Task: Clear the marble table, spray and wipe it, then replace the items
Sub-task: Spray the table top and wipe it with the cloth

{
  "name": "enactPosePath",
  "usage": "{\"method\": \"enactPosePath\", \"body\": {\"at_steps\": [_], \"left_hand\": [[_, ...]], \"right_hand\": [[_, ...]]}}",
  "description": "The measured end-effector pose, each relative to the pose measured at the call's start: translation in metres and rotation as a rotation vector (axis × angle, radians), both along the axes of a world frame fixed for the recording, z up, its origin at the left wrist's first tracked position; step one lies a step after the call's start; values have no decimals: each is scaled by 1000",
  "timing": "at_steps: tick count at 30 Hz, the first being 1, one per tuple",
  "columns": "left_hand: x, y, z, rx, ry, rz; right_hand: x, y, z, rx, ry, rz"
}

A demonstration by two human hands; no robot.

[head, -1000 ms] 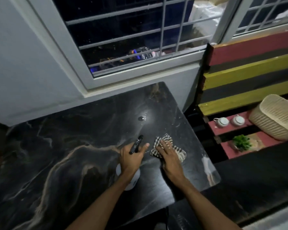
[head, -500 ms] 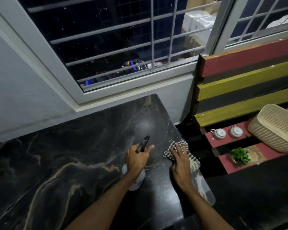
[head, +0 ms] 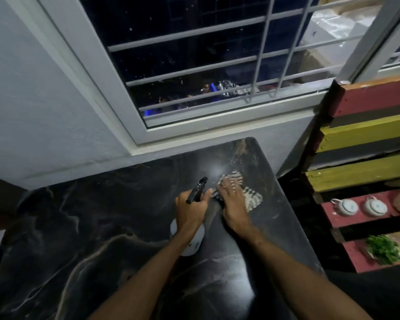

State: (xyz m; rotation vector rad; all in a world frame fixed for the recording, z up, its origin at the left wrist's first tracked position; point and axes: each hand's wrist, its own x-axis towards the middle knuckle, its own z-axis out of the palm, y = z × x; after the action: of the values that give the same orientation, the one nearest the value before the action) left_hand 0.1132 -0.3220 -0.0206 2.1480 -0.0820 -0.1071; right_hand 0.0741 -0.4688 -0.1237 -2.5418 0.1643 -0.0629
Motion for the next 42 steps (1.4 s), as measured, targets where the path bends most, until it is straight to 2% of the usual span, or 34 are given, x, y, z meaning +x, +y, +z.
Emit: {"method": "enactPosePath", "body": {"at_steps": [1,2,3,5,6,8,10,11,14,15,19,20,23,24,27,28,29,31,32,34,36,38,40,42], "left_hand": [[10,8,1,-1,-8,2],[19,15,3,-7,-6,6],[31,24,4,-18,0,16],[55,43,2,-61,19,61],[64,51,4,-82,22,76],[80,70,4,-99,-3,94],[93,89,5,-99,-18,115],[100,101,4,-100,-17,137],[112,142,-1,-97,-5,181],[114,155,0,-80,-11,195],[115,203,11,-5,3,272],[115,213,12,9,9,293],[108,241,11,13,49,367],[103,250,13,-4,59,393],[88,265,16,-18,68,397],[83,269,16,-17,69,400],[77,275,20,-23,74,424],[69,284,27,-27,74,480],[66,289,26,-24,79,499],[63,302,22,-10,107,517],[63,311,21,2,142,533],[67,326,21,-17,149,547],[71,344,23,-80,143,563],[77,366,26,-121,158,573]], "right_hand": [[8,2,-6,-29,-36,148],[20,-7,-4,-31,-57,190],[36,-20,-6,-8,-64,117],[70,-37,-4,47,-63,-175],[82,-30,-2,41,-22,-233],[106,9,-2,-43,54,-94],[121,38,-7,-76,-22,127],[136,45,-3,-65,-35,146],[171,75,5,-4,4,-121],[175,99,6,11,26,-111],[176,197,-1,14,-44,416],[183,202,2,33,-42,418],[193,215,9,73,39,142],[186,232,13,58,54,182],[160,265,4,-4,-4,628],[160,263,4,14,-12,657],[164,260,7,56,-10,586],[173,254,14,136,38,275],[173,258,17,116,55,222],[167,273,10,7,54,400],[168,273,4,-2,-3,558],[182,272,5,92,1,372],[187,291,13,70,15,140],[189,337,19,27,47,139]]}}
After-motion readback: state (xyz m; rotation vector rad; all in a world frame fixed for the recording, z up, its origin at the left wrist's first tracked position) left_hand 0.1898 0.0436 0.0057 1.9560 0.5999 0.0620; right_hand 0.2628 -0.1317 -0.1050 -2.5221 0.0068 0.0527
